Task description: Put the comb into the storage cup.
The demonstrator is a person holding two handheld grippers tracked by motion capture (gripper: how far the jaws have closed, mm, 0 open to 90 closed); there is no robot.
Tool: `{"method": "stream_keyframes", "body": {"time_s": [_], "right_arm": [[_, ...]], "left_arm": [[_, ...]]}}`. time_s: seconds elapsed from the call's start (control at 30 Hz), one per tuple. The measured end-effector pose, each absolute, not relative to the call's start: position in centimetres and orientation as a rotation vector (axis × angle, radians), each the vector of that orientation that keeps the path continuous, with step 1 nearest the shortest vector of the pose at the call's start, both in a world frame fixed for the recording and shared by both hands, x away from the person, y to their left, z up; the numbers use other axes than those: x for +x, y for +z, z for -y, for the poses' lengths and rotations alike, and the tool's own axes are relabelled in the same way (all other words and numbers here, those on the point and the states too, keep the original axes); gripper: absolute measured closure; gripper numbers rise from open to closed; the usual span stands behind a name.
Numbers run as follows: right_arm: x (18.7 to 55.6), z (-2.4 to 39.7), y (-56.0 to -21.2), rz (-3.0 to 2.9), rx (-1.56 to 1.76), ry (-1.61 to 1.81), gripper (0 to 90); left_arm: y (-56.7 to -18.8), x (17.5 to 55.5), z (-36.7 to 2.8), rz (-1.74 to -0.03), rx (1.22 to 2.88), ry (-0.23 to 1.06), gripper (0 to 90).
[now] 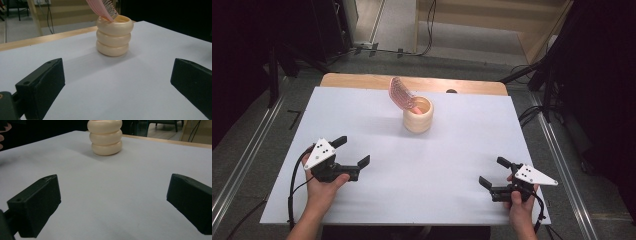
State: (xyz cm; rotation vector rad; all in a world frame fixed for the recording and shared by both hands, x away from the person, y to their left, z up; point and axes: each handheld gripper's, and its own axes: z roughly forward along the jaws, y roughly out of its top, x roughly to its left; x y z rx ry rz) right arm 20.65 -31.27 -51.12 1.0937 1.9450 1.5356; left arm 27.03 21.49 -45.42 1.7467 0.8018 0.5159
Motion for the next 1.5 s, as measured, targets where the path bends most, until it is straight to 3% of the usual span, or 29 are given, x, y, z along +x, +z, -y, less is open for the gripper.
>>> {"method": "stream_keyframes", "body": {"time_s": [1.0, 1.5], "right_arm": [[20.7, 31.2, -51.2, -1.944, 1.097, 1.524, 0.0], [20.5, 31.3, -51.2, -1.95, 1.098, 1.512, 0.0]], "left_arm": [[-47.8, 23.6, -27.7, -0.874, 1.725, 0.54, 0.0], [-47.8, 24.2, -30.8, -0.896, 1.692, 0.535, 0.0]]}}
